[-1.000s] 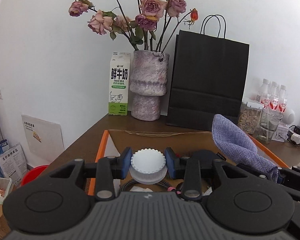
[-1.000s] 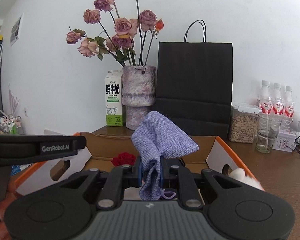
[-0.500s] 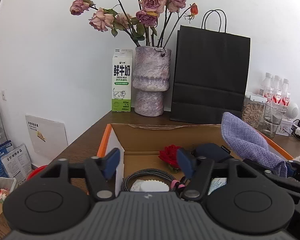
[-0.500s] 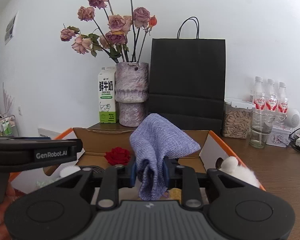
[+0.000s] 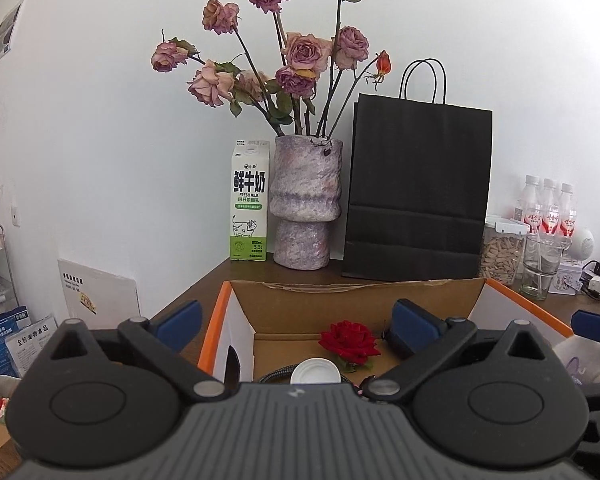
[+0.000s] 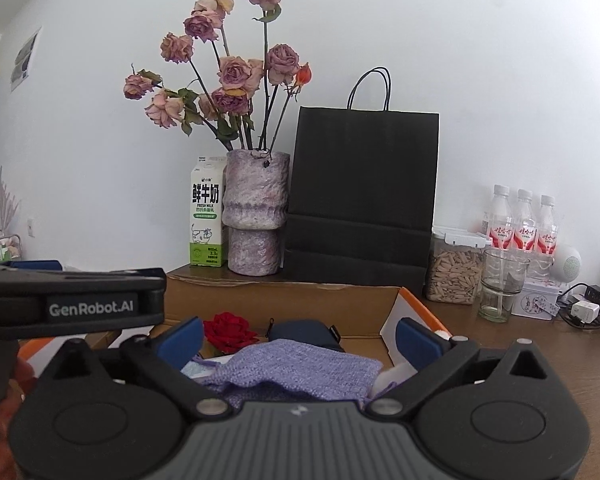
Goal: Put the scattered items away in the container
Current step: 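Withdraw both grippers from the box back over the table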
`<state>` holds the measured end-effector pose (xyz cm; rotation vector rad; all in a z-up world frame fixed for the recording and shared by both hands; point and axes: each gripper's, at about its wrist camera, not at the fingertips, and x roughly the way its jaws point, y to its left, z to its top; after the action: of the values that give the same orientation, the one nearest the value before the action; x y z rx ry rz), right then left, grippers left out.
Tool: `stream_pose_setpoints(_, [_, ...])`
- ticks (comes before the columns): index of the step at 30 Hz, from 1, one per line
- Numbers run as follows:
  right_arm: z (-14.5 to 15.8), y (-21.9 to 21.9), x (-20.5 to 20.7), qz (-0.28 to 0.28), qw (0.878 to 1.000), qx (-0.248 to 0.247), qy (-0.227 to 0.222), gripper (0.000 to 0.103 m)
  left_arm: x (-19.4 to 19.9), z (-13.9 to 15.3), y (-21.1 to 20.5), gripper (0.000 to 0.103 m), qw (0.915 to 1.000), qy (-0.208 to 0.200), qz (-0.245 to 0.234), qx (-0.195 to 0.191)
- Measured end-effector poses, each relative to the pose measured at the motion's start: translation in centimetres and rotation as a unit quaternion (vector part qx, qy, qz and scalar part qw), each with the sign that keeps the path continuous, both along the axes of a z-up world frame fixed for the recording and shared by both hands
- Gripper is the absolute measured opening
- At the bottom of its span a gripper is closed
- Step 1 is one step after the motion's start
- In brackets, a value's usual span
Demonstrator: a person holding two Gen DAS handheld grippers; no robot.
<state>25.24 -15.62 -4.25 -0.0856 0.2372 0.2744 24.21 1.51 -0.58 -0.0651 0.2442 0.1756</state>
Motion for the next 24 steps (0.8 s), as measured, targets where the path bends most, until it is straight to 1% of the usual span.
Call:
stream_pose_setpoints(11, [0.4,0.0,-1.5,0.007,1.0,0.001,-0.009,0.103,-0.9,0.1,0.2,0.103,0.9999,-0.008,0.003,-0.007])
stream_pose_setpoints(14, [0.8,-0.1,-2.4,0.011,1.0,0.005,-0.013,0.103,-2.0,0.3,0.3,0.103,0.9998,-0.018,0.002,-0.012])
stream_pose_setpoints(17, [0.9,0.0,-3.4,0.017,1.0,-0.003,-0.017,0.103,-3.3,0.4,0.5,0.103,0.9995,-0.027,0.006,-0.012])
stream_pose_setpoints(24, [-0.4,0.1,-6.6,0.025,0.999,-0.034,-0.021,0.103,-6.4,-0.3,1.6,0.103,0.9993,-0.023,0.017,-0.022])
